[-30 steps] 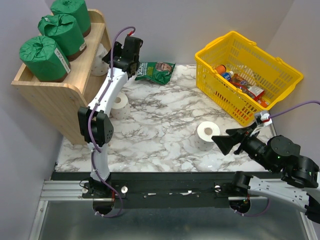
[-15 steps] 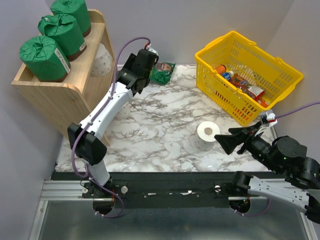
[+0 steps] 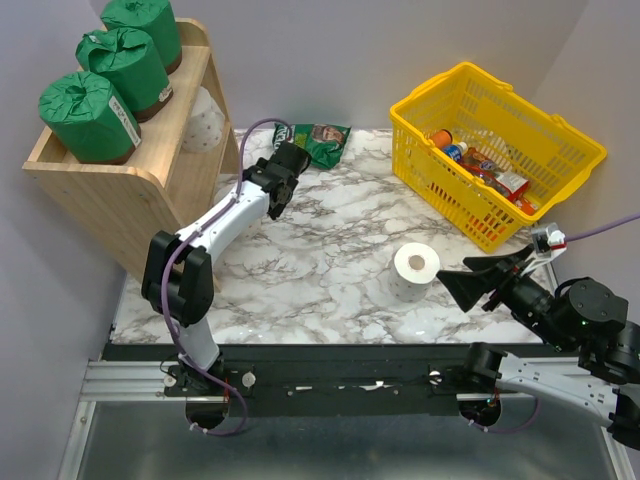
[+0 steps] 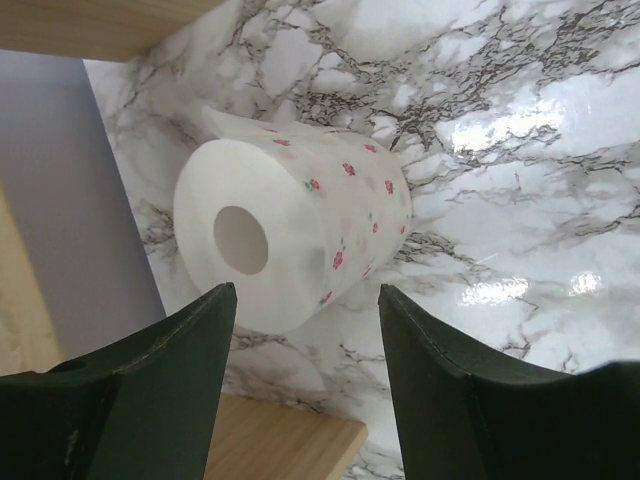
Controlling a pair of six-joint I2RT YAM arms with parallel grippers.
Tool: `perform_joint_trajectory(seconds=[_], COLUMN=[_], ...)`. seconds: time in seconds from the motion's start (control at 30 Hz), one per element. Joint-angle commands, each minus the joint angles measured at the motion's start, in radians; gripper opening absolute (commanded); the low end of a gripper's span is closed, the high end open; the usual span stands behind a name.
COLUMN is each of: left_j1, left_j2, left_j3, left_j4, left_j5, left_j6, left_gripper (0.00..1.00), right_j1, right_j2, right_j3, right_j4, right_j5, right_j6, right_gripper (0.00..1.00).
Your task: Place and organize the paper towels onto the shelf
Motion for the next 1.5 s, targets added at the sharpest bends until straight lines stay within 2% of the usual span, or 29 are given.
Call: perform_joint_trajectory(seconds=[0.0,0.63,0.73,0.93,1.0,1.13,1.47], left_j1=[0.042,0.117,0.117,0.11,0.085,0.031,-0.096], left_j2=[0.032,0.064,0.058,0.023,0.001,-0.058,-0.164], left_j3=[-0.033,-0.131,-0.135,-0.104,-0.093,-0.053,0.157], left_j4=[0.049,0.158,0.167,0.116,0.092,0.034,-0.149], left_j5=[0.014,0.06,0.064,0.067,0.052,-0.009,-0.147], left_j6=[-0.05,0.002,0.01,0.004,0.008,0.013,0.01], left_gripper=[0.68,0.69,0.63,0.45,0.41,0.41,0.41], right_j1=[-0.001,-0.001,-0.001,-0.001,-0.001,-0.002,-0.002], right_j2=[-0.023,-0.013,-0.011,-0.006,-0.005,0.001,0.003], right_j3=[0.014,0.006,0.003,0.002,0.002,-0.003,-0.018], right_j4=[-0.027,-0.004,-0.003,0.002,0.01,0.014,0.023], right_j5=[0.018,0.014,0.012,0.011,0.005,0.0,-0.018], right_j6=[-0.001,0.002,0.005,0.008,0.006,0.006,0.02], right_gripper=[0.93,0.93,0.93,0.93,0.93,0.93,0.93])
